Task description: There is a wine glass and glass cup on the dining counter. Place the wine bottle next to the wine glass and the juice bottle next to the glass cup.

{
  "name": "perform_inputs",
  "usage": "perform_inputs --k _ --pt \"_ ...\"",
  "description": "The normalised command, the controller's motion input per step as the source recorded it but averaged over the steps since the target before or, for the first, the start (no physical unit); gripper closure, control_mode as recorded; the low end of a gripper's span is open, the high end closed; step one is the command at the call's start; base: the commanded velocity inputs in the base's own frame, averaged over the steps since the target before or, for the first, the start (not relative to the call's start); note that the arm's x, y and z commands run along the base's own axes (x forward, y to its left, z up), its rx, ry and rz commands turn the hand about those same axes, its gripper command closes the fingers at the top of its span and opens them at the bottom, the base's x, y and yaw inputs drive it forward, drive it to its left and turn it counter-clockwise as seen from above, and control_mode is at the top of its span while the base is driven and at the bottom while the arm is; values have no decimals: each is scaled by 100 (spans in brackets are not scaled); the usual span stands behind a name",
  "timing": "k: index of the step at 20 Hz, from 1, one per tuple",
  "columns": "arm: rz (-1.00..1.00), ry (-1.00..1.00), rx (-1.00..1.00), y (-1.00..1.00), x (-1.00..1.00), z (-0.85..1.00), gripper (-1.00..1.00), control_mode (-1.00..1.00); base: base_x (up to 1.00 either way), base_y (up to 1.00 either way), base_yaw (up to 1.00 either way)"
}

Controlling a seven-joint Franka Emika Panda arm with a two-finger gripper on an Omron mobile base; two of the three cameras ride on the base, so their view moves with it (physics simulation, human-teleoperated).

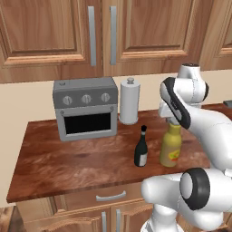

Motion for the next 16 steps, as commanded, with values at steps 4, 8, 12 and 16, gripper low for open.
perform_inputs --k 4,8,12,16 --pt "-4 2 0 -2 -2 -21 -100 -100 0 0 0" --pt "-3 1 0 -1 -4 -23 -100 -100 0 0 0" --pt "-1 0 1 0 0 -6 100 -100 0 0 0" --pt "-1 0 0 0 0 0 100 -100 0 0 0"
